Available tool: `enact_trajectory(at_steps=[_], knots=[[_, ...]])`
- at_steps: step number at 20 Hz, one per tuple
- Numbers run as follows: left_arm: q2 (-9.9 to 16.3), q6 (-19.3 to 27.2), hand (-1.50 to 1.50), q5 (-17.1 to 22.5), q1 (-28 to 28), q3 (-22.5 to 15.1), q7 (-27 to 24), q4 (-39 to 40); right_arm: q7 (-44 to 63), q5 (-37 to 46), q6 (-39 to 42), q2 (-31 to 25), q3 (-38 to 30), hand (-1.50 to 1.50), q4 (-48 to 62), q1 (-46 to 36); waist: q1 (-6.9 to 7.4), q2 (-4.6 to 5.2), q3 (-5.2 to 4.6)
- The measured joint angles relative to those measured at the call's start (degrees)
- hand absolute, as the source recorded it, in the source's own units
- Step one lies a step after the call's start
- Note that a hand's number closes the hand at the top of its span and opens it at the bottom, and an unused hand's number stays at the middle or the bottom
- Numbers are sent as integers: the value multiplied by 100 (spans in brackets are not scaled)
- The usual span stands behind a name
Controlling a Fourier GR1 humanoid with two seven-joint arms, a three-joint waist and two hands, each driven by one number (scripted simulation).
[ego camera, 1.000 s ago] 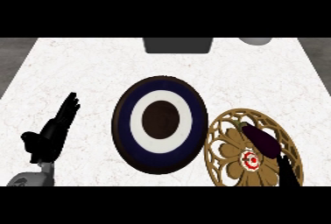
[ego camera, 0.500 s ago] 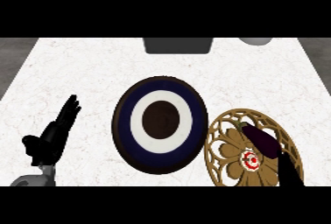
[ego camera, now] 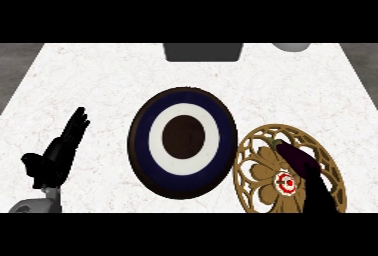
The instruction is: Pick the cupcake from the placemat and place it in the plate
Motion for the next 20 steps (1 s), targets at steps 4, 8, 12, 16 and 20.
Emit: enact_trajectory(at_steps=[4,8,12,16,20], knots=[[-28,-80,0,-53,-20,48,32,-26,71,23,44,-4,-201,-150,390,-305,2,0,0],[-80,-104,0,-100,-56,88,201,-153,-105,-175,-10,-134,-503,-150,731,-404,-1,-1,1],[-117,-163,0,-152,-40,160,80,-68,-302,-345,-59,-104,-604,150,1090,-630,-7,-14,-21],[-177,-184,0,-207,-9,174,71,-67,-617,-491,-78,-198,-686,150,1293,-800,-13,-33,-46],[-213,-223,0,-232,-27,207,103,-50,-911,-442,-360,-205,-630,150,1451,-742,-20,-48,-63]])
